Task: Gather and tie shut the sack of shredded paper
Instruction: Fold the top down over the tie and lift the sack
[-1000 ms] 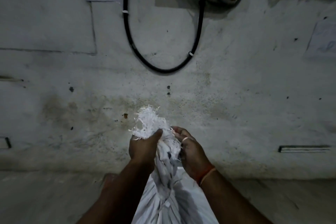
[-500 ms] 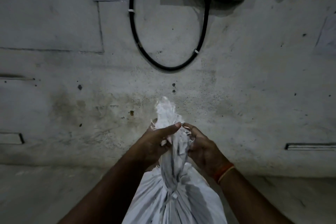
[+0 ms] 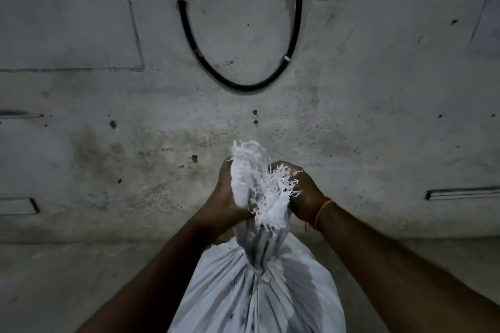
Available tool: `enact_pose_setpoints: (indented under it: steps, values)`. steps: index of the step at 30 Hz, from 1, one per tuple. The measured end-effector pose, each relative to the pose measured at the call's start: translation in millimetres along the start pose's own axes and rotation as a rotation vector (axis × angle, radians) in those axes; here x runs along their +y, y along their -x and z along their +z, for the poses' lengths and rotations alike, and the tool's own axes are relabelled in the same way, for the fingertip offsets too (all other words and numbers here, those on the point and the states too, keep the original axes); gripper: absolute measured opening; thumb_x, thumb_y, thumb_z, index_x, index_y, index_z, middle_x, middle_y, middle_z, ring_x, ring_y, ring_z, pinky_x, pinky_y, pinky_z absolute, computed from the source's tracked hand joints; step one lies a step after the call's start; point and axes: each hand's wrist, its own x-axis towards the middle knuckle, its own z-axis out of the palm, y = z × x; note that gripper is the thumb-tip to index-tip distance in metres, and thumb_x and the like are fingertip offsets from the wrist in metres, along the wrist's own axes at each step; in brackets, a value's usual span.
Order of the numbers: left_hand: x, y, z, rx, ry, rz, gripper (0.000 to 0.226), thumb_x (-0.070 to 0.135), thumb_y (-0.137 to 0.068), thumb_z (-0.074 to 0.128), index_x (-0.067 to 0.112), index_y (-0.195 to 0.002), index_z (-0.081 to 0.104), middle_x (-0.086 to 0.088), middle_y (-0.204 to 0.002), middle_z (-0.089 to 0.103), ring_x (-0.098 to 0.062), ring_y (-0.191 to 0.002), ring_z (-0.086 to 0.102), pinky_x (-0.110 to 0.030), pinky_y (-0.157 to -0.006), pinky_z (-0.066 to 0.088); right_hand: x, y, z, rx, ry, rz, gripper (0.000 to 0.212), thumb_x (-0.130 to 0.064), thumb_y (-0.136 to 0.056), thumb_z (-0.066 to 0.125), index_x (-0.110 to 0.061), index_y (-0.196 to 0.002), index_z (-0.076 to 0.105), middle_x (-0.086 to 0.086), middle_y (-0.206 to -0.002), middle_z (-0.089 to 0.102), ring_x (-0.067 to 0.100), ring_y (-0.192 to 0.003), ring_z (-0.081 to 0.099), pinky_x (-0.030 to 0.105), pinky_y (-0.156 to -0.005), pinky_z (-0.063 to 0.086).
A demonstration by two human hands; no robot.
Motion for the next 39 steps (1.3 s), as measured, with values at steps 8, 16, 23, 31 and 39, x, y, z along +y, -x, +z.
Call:
enact_pose_setpoints:
  steps: [8, 16, 23, 31, 39]
  values:
    - [-3, -27, 10, 0.412, -0.340, -0.031, 0.029, 0.048, -0.076, 0.069, 0.025, -0.093, 0.073, 0.007, -0.089, 0.077, -0.013, -0.090, 0.071, -0.033, -0.080, 0.055, -3, -9, 6, 0.233, -0.223, 0.094, 0.021, -0.001, -0.084, 0.059, -0.011, -0.103, 0.063, 0.013, -0.094, 0.067, 0.025, -0.084, 0.064, 0.035, -0.074, 0.053]
    - [-10, -35, 18, 0.599, -0.028, -0.212, 0.022, 0.033, -0.072, 0.084, 0.013, -0.075, 0.074, 0.003, -0.068, 0.073, -0.018, -0.071, 0.069, -0.030, -0.068, 0.051, 23, 58, 1, -0.048, 0.040, -0.030, 0.050, -0.047, -0.079, 0.073, -0.028, -0.123, 0.058, -0.011, -0.121, 0.068, 0.006, -0.111, 0.064, 0.025, -0.088, 0.054]
    - [6, -28, 10, 0.196, 0.432, -0.162, 0.041, 0.022, -0.086, 0.077, 0.000, -0.120, 0.069, -0.019, -0.113, 0.075, -0.032, -0.104, 0.074, -0.043, -0.092, 0.059, 10, 21, 1, 0.455, -0.283, 0.169, 0.022, -0.011, -0.098, 0.054, -0.005, -0.079, 0.064, 0.016, -0.071, 0.064, 0.022, -0.060, 0.066, 0.030, -0.059, 0.053]
    - [-22, -41, -16, 0.461, 0.706, -0.212, 0.046, 0.041, -0.099, 0.057, 0.006, -0.127, 0.065, -0.022, -0.120, 0.071, -0.037, -0.110, 0.070, -0.048, -0.094, 0.057, 8, 19, -1, 0.433, -0.481, 0.235, 0.022, -0.020, -0.101, 0.051, -0.006, -0.091, 0.066, 0.010, -0.068, 0.070, 0.022, -0.061, 0.069, 0.035, -0.063, 0.058]
    - [-37, -52, -23, 0.524, 0.880, -0.278, 0.038, 0.045, -0.105, 0.043, 0.020, -0.095, 0.070, -0.006, -0.083, 0.075, -0.024, -0.079, 0.073, -0.039, -0.073, 0.059, 5, 18, -13, 0.141, -0.833, 0.311, 0.052, -0.034, -0.096, 0.048, 0.000, -0.135, 0.055, 0.022, -0.131, 0.062, 0.040, -0.120, 0.059, 0.052, -0.109, 0.041]
